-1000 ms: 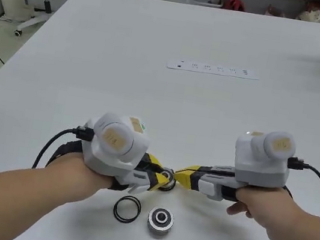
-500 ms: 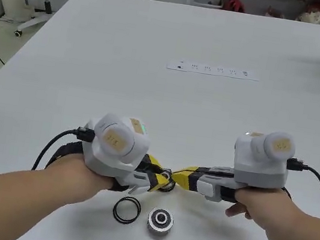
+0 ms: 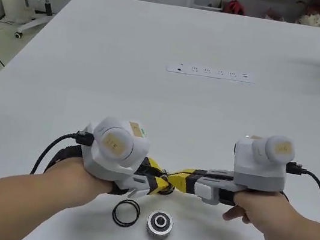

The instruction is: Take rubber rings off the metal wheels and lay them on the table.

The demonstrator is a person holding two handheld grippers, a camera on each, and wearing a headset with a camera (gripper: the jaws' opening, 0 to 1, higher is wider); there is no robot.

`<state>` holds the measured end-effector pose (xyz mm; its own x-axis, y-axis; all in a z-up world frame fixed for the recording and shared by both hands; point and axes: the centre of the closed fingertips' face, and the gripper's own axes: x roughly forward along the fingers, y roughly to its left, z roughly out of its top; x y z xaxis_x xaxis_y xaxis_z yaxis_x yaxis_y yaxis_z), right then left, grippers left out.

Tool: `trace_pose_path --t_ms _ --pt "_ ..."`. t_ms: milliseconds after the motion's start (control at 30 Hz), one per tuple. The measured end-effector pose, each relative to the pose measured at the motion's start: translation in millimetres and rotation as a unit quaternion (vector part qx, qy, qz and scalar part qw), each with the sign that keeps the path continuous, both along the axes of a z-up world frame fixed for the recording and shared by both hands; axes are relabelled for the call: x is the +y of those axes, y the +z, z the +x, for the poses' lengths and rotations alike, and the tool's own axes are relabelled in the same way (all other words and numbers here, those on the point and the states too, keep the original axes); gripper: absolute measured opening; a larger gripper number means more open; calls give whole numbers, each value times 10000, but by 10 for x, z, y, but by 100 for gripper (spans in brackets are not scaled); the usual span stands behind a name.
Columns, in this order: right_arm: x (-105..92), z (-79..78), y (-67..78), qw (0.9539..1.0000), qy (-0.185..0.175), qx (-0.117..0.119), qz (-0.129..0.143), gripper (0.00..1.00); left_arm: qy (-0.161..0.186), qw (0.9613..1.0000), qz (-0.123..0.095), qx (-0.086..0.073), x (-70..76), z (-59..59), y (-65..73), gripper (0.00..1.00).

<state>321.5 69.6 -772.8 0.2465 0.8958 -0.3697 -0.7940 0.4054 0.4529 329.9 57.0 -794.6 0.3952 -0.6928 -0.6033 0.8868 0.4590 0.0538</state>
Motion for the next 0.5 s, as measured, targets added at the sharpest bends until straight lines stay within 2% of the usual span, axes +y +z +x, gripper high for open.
trace_pose_path --t_ms 67,367,500 --pt "22 -2 2 9999 -4 -104 -88 0 4 10000 -5 -1 0 2 1 13" --pt "-145 120 -56 9995 -297 -44 -125 0 36 10000 -28 19 0 4 6 13" --pt "-155 113 -87 9994 -296 -47 -195 0 35 10000 -50 21 -1 1 7 13"
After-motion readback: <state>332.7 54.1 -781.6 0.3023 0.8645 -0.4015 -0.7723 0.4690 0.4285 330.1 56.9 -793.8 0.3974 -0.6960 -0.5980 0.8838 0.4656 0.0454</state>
